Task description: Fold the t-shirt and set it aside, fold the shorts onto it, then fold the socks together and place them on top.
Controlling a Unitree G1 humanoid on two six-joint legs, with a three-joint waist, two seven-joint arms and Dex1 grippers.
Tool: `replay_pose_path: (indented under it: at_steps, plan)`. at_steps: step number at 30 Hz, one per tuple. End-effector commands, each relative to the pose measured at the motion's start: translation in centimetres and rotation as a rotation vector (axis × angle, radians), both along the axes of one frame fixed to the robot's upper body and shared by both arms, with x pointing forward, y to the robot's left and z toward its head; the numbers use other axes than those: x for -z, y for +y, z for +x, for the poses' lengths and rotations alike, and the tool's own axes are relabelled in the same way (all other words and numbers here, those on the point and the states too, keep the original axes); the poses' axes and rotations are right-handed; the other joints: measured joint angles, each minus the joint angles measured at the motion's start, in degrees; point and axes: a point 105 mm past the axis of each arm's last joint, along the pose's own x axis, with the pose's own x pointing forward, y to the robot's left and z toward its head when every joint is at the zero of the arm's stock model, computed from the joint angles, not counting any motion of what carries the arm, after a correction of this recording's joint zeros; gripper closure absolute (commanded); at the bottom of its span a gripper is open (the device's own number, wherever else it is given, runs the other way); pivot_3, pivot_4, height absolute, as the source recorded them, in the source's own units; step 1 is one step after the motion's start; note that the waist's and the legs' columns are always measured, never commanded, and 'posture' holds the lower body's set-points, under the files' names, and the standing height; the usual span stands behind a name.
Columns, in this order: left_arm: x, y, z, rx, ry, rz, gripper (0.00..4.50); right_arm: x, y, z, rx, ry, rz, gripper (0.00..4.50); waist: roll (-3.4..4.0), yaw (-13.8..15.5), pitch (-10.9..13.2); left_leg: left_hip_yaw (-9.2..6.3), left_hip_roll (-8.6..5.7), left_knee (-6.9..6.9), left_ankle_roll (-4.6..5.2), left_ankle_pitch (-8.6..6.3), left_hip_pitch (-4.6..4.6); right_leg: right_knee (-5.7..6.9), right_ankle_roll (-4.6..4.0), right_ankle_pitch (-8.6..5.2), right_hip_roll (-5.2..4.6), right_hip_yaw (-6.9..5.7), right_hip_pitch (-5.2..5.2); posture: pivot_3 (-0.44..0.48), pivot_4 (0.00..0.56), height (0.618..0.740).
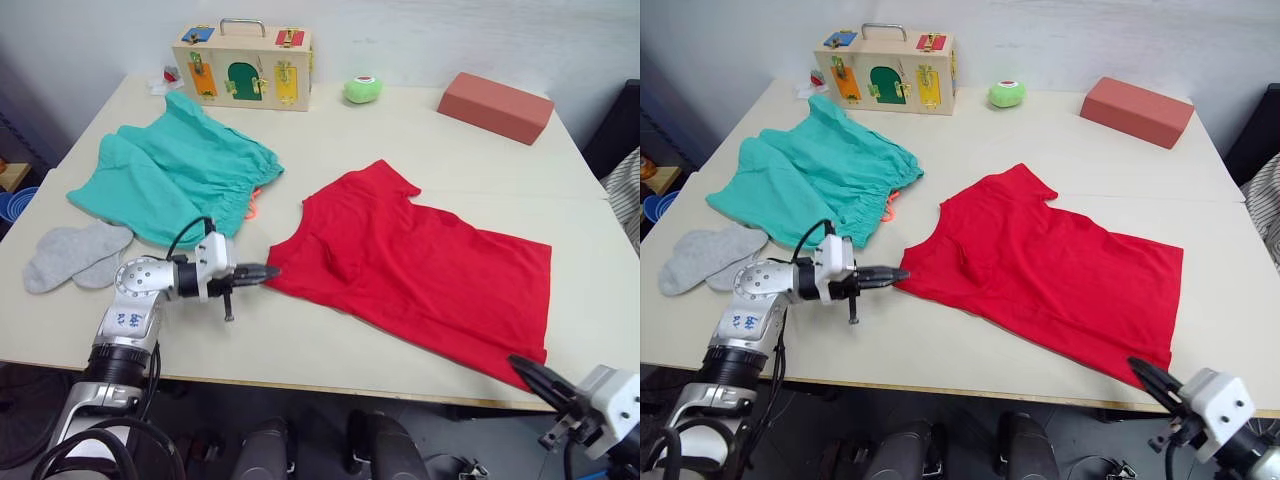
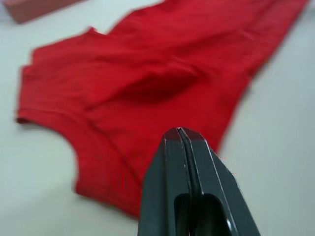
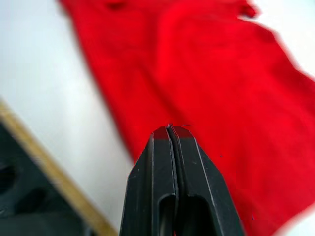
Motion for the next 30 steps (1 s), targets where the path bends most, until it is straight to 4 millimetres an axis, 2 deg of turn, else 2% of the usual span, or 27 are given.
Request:
replay_pose_path:
  at_steps: [1, 5, 11, 13, 14, 16, 20, 22, 30]
  plan:
    - [-0.6, -0.5, 0.4, 0.028, -0.126, 0.069, 3.35, 0.7, 0.0, 0.0, -0.028, 0.031, -0.114, 3.26, 0.0, 0.16, 0.0, 0.0, 0.0, 0.0, 0.0, -0.01, 0.01, 0.0, 0.0, 0.0, 0.0, 0.01, 0.01, 0.0, 0.15, 0.74]
    - [0.6, -1.2, 0.7, 0.073, -0.159, 0.16, 2.22, 1.8, -1.1, 0.6, 0.005, 0.049, -0.227, 2.02, 0.0, 0.13, 0.0, 0.02, -0.01, 0.0, -0.01, -0.05, -0.02, -0.02, 0.01, 0.0, -0.01, 0.0, 0.0, 0.0, 0.15, 0.74]
    - [1.5, -2.4, 2.1, 0.08, -0.167, 0.209, 2.22, 3.2, -2.8, 2.9, 0.059, 0.05, -0.293, 2.02, -0.15, -0.2, -0.09, 0.1, 0.0, 0.02, 0.03, -0.04, 0.02, 0.0, 0.03, 0.02, 0.0, 0.0, 0.0, 0.0, 0.15, 0.74]
    - [2.2, -2.5, 2.4, 0.091, -0.157, 0.251, 2.2, 3.3, -3.0, 3.6, 0.064, 0.06, -0.29, 2.4, -0.32, -0.24, -0.2, 0.13, 0.0, 0.03, 0.06, -0.02, 0.11, 0.0, 0.06, 0.04, 0.0, 0.01, 0.06, 0.0, 0.15, 0.74]
    - [2.6, -2.5, 2.7, 0.09, -0.153, 0.283, 2.39, 3.4, -2.9, 3.7, 0.051, 0.07, -0.291, 2.63, -0.37, -0.2, -0.25, 0.13, 0.0, 0.03, 0.08, -0.01, 0.1, 0.0, 0.07, 0.05, 0.0, 0.01, 0.07, 0.0, 0.15, 0.74]
    - [3.2, -2.3, 3.0, 0.084, -0.121, 0.313, 2.8, 3.6, -2.6, 3.9, 0.024, 0.081, -0.294, 3.25, -0.44, -0.08, -0.45, 0.11, 0.0, 0.05, 0.1, 0.0, 0.12, 0.0, 0.07, 0.06, -0.01, 0.02, 0.1, 0.0, 0.15, 0.74]
    - [3.8, -1.9, 3.2, 0.082, -0.093, 0.343, 3.96, 3.7, -2.6, 4.1, 0.013, 0.09, -0.291, 4.49, -0.55, -0.05, -0.83, 0.09, 0.01, 0.07, 0.11, 0.0, 0.14, -0.02, 0.08, 0.07, -0.01, 0.03, 0.14, 0.0, 0.15, 0.74]
    - [3.9, -1.5, 3.2, 0.074, -0.069, 0.342, 4.48, 3.6, -2.4, 4.2, 0.0, 0.086, -0.293, 4.5, -0.56, -0.05, -0.95, 0.08, 0.01, 0.07, 0.12, 0.0, 0.19, -0.02, 0.08, 0.07, -0.02, 0.03, 0.18, 0.0, 0.15, 0.74]
    - [3.9, -0.4, 1.4, 0.048, -0.014, 0.267, 4.48, 3.3, -1.8, 4.3, -0.054, 0.071, -0.286, 4.5, -0.45, -0.48, -1.04, 0.1, 0.08, 0.02, 0.04, -0.04, 0.19, 0.02, 0.0, 0.02, -0.01, 0.02, 0.11, 0.0, 0.15, 0.74]
